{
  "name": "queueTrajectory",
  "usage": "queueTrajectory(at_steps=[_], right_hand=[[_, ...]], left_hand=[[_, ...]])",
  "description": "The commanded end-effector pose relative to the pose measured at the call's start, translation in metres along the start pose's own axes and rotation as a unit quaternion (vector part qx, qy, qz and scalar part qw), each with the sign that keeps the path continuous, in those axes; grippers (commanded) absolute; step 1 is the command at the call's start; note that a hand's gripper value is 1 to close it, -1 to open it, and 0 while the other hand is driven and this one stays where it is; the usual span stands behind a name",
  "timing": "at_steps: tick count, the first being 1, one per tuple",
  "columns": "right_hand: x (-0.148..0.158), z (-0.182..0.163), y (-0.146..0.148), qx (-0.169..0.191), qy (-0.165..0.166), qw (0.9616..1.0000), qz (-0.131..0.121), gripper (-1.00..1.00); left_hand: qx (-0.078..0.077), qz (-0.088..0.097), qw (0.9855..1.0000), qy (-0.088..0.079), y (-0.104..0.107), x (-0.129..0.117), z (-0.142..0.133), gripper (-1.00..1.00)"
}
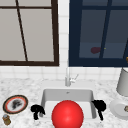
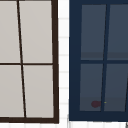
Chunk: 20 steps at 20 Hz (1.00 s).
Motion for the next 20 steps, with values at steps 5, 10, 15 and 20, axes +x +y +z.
queueTrajectory(at_steps=[5, 10, 15, 20], right_hand=[[-0.004, -0.025, -0.025, -0.101, 0.003, 0.9948, 0.008, -1.00], [-0.001, -0.051, -0.044, -0.147, -0.001, 0.9891, 0.008, -1.00], [-0.001, -0.093, -0.053, -0.157, -0.004, 0.9876, -0.005, -1.00], [-0.001, -0.134, -0.065, -0.172, -0.003, 0.9851, 0.000, -1.00]], left_hand=[[0.000, -0.001, 1.0000, 0.000, 0.000, 0.000, 0.000, 0.00], [0.001, -0.001, 1.0000, 0.001, 0.000, 0.000, 0.000, 0.00], [0.001, -0.001, 1.0000, 0.001, 0.000, 0.000, 0.000, 0.00], [0.001, -0.001, 1.0000, 0.001, 0.000, 0.000, 0.000, 0.00]])
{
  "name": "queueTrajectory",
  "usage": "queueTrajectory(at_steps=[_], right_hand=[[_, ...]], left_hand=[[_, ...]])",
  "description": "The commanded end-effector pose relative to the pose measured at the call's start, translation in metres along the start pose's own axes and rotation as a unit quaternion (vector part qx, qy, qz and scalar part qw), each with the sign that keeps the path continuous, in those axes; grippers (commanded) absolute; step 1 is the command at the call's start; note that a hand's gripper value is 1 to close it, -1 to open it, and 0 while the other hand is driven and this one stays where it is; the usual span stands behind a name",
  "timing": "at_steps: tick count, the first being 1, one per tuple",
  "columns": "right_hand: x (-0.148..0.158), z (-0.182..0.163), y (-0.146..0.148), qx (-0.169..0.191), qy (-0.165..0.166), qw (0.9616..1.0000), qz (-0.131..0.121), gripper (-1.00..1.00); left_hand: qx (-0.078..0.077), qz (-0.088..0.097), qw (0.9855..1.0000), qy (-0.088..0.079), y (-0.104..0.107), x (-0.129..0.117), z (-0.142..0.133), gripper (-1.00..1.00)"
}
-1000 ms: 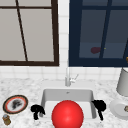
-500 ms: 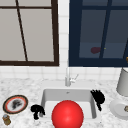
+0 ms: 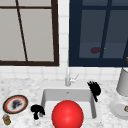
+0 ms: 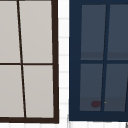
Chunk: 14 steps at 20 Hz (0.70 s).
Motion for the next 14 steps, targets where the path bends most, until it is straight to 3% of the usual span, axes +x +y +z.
queueTrajectory(at_steps=[1, 14], right_hand=[[0.002, -0.032, 0.000, -0.017, 0.002, 0.9998, -0.009, -1.00], [0.016, -0.142, -0.013, -0.003, -0.003, 1.0000, -0.005, -1.00]], left_hand=[[0.000, 0.000, 1.0000, 0.000, 0.000, 0.000, 0.000, 0.00], [0.000, 0.000, 1.0000, 0.000, 0.000, 0.000, 0.000, 0.00]])
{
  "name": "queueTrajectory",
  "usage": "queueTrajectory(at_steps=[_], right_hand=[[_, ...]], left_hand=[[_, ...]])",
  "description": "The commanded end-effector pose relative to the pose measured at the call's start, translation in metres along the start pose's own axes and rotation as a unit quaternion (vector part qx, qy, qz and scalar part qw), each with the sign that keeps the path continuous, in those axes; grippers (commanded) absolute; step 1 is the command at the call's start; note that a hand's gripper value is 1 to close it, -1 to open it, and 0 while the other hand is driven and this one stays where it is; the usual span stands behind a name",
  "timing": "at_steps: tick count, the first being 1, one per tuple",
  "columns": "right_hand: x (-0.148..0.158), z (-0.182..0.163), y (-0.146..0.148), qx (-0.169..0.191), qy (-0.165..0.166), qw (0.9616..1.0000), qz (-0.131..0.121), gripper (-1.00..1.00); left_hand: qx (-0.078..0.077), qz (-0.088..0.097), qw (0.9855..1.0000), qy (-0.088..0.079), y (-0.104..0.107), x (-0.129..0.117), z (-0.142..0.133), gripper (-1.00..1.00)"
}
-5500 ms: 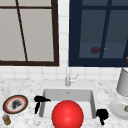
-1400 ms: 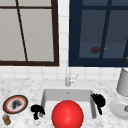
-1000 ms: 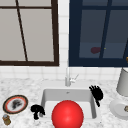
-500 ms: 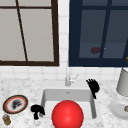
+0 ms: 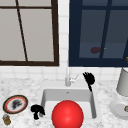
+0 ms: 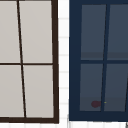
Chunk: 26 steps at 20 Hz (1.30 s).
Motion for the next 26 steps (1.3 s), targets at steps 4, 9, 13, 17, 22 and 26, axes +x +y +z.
queueTrajectory(at_steps=[4, 9, 13, 17, 22, 26], right_hand=[[0.013, -0.055, -0.010, 0.000, -0.004, 1.0000, 0.000, -1.00], [0.026, -0.075, -0.013, 0.065, -0.009, 0.9978, -0.010, -1.00], [0.039, -0.083, -0.018, 0.097, -0.012, 0.9951, -0.016, -1.00], [0.040, -0.105, -0.008, 0.125, -0.017, 0.9919, -0.019, -1.00], [0.046, -0.144, 0.000, 0.157, -0.026, 0.9869, -0.029, -1.00], [0.041, -0.168, 0.005, 0.185, -0.034, 0.9815, -0.036, -1.00]], left_hand=[[0.000, 0.000, 1.0000, 0.000, 0.000, 0.000, 0.000, 0.00], [0.000, 0.000, 1.0000, 0.000, 0.000, 0.000, 0.000, 0.00], [0.000, 0.000, 1.0000, 0.000, 0.000, 0.000, 0.000, 0.00], [0.000, 0.000, 1.0000, 0.000, 0.000, 0.000, 0.000, 0.00], [0.000, 0.000, 1.0000, 0.000, 0.000, 0.000, 0.000, 0.00], [0.000, 0.000, 1.0000, 0.000, 0.000, 0.000, 0.000, 0.00]])
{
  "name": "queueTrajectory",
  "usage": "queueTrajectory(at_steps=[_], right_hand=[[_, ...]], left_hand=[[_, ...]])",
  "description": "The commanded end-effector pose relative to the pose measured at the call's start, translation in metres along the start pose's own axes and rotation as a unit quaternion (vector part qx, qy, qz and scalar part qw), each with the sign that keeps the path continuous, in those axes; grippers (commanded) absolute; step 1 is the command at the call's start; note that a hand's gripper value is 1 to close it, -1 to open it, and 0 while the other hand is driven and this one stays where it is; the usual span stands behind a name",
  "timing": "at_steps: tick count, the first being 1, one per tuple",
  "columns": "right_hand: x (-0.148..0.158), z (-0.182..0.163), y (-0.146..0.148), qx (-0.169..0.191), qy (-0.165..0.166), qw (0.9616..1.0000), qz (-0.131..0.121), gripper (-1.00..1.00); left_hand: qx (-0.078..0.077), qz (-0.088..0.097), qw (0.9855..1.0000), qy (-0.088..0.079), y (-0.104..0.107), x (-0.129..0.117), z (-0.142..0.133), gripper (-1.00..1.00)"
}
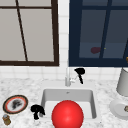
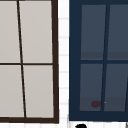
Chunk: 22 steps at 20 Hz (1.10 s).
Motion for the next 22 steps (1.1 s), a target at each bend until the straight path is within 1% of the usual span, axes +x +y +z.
queueTrajectory(at_steps=[1, 3, 7, 10, 13, 16, 19, 22], right_hand=[[-0.005, -0.024, -0.004, 0.033, -0.012, 0.9994, -0.003, -1.00], [-0.008, -0.039, 0.000, 0.037, -0.016, 0.9992, -0.004, -1.00], [-0.010, -0.064, 0.014, 0.022, -0.016, 0.9996, -0.002, -1.00], [-0.011, -0.083, 0.022, 0.023, -0.016, 0.9996, -0.003, -1.00], [-0.011, -0.097, 0.039, 0.022, -0.010, 0.9997, -0.006, -1.00], [-0.015, -0.115, 0.041, 0.039, -0.016, 0.9991, -0.008, -1.00], [-0.017, -0.129, 0.047, 0.078, -0.025, 0.9964, -0.023, -1.00], [-0.020, -0.143, 0.054, 0.099, -0.029, 0.9943, -0.024, -1.00]], left_hand=[[0.000, 0.000, 1.0000, 0.000, 0.000, 0.000, 0.000, 0.00], [0.000, 0.000, 1.0000, 0.000, 0.000, 0.000, 0.000, 0.00], [0.000, 0.000, 1.0000, 0.000, 0.000, 0.000, 0.000, 0.00], [0.000, 0.000, 1.0000, 0.000, 0.000, 0.000, 0.000, 0.00], [0.000, 0.000, 1.0000, 0.000, 0.000, 0.000, 0.000, 0.00], [0.000, 0.000, 1.0000, 0.000, 0.000, 0.000, 0.000, 0.00], [0.000, 0.000, 1.0000, 0.000, 0.000, 0.000, 0.000, 0.00], [0.000, 0.000, 1.0000, 0.000, 0.000, 0.000, 0.000, 0.00]])
